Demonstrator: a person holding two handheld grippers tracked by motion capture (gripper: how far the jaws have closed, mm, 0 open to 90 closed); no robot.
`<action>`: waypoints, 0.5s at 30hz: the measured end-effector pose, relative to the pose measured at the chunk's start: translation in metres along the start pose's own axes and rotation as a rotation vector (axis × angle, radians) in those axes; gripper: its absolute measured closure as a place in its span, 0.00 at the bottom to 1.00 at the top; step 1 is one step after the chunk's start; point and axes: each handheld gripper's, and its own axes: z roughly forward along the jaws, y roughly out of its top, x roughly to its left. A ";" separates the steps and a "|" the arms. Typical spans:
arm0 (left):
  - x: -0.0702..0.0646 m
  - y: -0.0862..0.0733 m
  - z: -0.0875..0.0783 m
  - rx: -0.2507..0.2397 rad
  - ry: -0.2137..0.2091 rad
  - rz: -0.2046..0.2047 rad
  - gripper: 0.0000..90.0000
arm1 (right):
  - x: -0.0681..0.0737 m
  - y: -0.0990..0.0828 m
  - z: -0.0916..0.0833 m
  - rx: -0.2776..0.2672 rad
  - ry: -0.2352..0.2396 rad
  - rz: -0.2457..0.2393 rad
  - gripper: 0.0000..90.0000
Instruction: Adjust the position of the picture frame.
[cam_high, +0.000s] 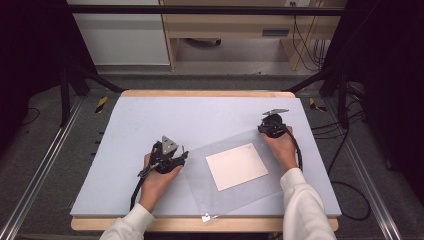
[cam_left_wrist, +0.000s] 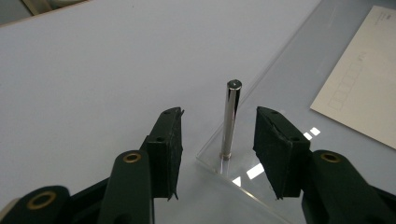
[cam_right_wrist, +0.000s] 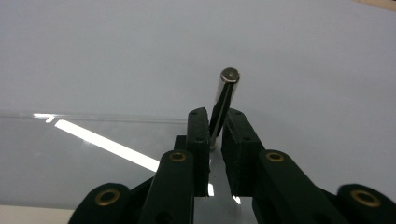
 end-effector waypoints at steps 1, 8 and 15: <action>0.000 -0.001 0.000 0.004 0.003 0.001 0.57 | 0.000 -0.001 0.001 0.001 0.004 0.003 0.94; 0.002 -0.002 0.002 0.014 0.013 0.002 0.64 | 0.000 -0.001 0.001 -0.002 0.007 0.013 0.95; -0.005 -0.001 0.011 0.026 -0.025 0.007 0.76 | 0.000 -0.001 0.001 0.000 0.006 0.018 0.95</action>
